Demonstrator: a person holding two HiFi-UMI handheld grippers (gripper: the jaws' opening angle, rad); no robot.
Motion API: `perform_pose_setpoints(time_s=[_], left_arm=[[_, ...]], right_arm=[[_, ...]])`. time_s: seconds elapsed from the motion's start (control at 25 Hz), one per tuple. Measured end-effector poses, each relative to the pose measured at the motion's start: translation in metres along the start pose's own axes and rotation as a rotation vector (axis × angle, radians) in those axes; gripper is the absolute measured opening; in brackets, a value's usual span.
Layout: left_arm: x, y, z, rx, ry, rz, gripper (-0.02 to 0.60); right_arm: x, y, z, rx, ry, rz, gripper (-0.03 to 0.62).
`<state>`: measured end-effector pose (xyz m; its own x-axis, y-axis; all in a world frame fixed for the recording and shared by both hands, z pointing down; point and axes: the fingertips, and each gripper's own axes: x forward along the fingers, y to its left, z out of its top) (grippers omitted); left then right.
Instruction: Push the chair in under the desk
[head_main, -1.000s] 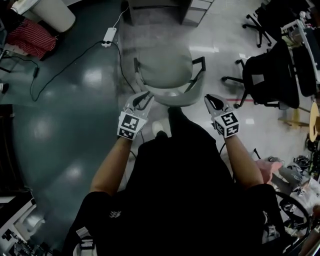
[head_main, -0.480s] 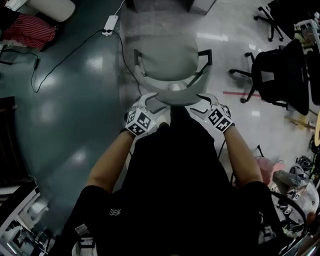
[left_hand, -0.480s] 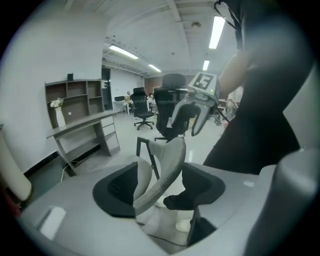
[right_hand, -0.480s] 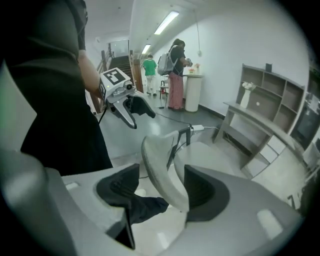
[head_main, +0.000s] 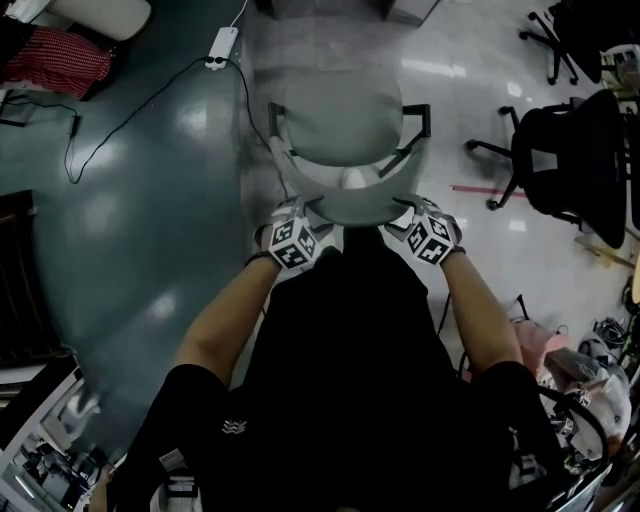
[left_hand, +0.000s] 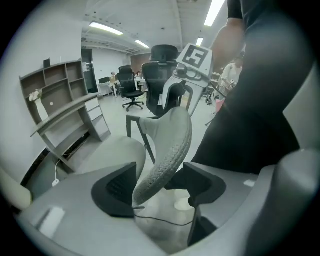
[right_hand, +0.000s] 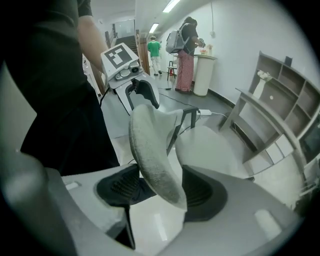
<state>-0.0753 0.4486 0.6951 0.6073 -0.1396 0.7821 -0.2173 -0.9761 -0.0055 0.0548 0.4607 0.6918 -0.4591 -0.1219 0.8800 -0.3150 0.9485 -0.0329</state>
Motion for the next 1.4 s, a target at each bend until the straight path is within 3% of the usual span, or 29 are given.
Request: perform_pose_setpoints(time_s=[0.28,0.52,0.8,1.4], left_arm=[[0.025,0.001,-0.007,-0.036,0.089,-0.032,0.285],[0.039,0.001,-0.010,0.034,0.182,-0.037,0.267],[0.043,0.008,-0.012,0.086,0.216,-0.067,0.247],[0.045,0.053,-0.008,0.094,0.239,-0.058,0.221]], right_arm=[[0.017,0.000,0.002,-0.006,0.010,0.031,0.255],[0.024,0.007,-0.002,-0.109,0.041,0.022,0.182],[0.025,0.001,0.003,-0.103,0.030,0.021,0.178],[0.029,-0.037,0.022,-0.113,0.027,0.014,0.155]])
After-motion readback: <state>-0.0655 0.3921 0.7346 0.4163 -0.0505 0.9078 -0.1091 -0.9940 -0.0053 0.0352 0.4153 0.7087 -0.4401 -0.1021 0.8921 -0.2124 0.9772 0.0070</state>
